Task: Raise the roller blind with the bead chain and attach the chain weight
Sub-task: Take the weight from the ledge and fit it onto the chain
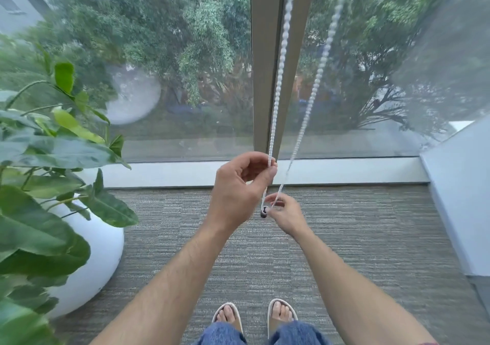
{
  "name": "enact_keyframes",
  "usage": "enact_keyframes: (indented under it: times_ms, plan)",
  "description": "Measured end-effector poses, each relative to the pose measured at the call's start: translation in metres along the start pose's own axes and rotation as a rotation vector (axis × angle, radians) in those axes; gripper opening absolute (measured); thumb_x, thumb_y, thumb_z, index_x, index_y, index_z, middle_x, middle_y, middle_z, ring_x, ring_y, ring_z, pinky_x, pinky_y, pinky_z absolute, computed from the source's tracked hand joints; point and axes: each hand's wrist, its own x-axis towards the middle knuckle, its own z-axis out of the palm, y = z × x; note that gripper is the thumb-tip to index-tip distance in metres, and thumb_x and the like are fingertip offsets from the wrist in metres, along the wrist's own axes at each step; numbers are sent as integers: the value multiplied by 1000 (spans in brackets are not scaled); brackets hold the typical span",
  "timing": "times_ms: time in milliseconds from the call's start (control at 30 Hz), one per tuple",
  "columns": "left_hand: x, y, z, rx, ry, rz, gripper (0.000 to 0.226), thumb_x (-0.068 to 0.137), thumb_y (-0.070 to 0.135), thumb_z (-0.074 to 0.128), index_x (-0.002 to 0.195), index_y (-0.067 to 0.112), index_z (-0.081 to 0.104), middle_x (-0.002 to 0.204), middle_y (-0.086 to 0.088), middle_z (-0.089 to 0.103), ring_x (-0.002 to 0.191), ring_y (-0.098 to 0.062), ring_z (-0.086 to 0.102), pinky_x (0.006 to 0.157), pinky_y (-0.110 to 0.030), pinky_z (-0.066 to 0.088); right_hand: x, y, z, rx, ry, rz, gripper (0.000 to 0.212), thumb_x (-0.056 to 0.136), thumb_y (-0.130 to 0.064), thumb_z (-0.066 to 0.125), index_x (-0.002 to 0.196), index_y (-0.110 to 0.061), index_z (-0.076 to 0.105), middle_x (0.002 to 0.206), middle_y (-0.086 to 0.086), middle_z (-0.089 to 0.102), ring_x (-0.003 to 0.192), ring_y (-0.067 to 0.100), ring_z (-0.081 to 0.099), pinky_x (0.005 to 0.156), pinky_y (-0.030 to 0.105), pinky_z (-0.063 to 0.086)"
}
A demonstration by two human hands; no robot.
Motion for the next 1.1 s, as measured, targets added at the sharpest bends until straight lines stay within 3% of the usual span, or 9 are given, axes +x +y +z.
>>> enact_keyframes:
  times_ms: [67, 200, 300, 400, 533, 667, 833, 933, 1100]
  plan:
    - [5, 19, -1, -11, 1, 3, 12, 82, 12, 76, 91, 20, 73, 88, -2, 77, 85, -18, 73, 83, -31, 58, -10, -29, -16, 59, -8, -41, 18, 83, -7, 71, 88, -24, 68, 92, -4, 71, 87, 11, 67, 67, 12, 50]
    - [16, 66, -2, -45, 6, -2, 24, 83, 5, 75, 84, 29, 73, 83, 4, 76, 79, -9, 70, 76, -20, 54, -30, -92, -44, 80, -3, -151, 13, 86, -9, 70, 91, -21, 68, 93, -1, 73, 90, 14, 69, 80, 24, 55]
    - [23, 104, -3, -28, -2, 4, 22, 83, 2, 75, 83, 24, 72, 78, 4, 73, 72, -6, 67, 69, -15, 52, -42, -143, -61, 104, -22, -223, 12, 87, -10, 69, 98, -15, 69, 98, 5, 74, 94, 19, 70, 77, 27, 58]
    - [33, 147, -5, -17, 28, 28, 22, 84, 0, 73, 83, 21, 71, 76, 3, 72, 69, -4, 67, 69, -15, 52, -55, -202, -81, 99, -9, -319, 20, 89, -10, 65, 109, -13, 68, 103, 4, 74, 96, 17, 70, 86, 31, 56]
    - [49, 201, -12, 47, 56, 77, 17, 85, 1, 72, 84, 19, 72, 79, 1, 73, 74, -7, 68, 73, -20, 54, -80, -275, -108, 89, 40, -433, 18, 92, -11, 61, 105, -20, 69, 98, -4, 75, 90, 7, 68, 84, 25, 54]
    - [63, 247, -20, 107, 97, 126, 14, 85, 6, 72, 84, 19, 72, 81, -2, 74, 77, -14, 68, 77, -30, 56, -111, -338, -136, 132, 91, -550, 18, 99, -23, 57, 113, -21, 67, 105, -3, 73, 99, 8, 68, 88, 27, 53]
    - [74, 302, -31, 219, 24, 141, 12, 85, 14, 71, 87, 26, 73, 75, 15, 72, 69, -2, 64, 71, -18, 50, -151, -408, -168, 188, 148, -608, 32, 102, -13, 50, 131, -20, 59, 119, -7, 67, 107, -3, 64, 93, 15, 48]
    - [74, 335, -44, 228, -97, 95, 20, 86, 8, 71, 93, 27, 73, 86, 8, 77, 83, -5, 71, 81, -21, 54, -177, -448, -184, 263, 171, -636, 34, 101, -12, 51, 133, -22, 57, 121, -6, 67, 106, 5, 67, 92, 23, 52]
    - [82, 394, -69, 218, -112, 84, 25, 86, 4, 72, 100, 24, 71, 93, 4, 77, 91, -11, 72, 86, -23, 55, -212, -506, -205, 175, 156, -723, 30, 101, -21, 53, 128, -34, 58, 115, -12, 67, 101, -10, 63, 84, 9, 47]
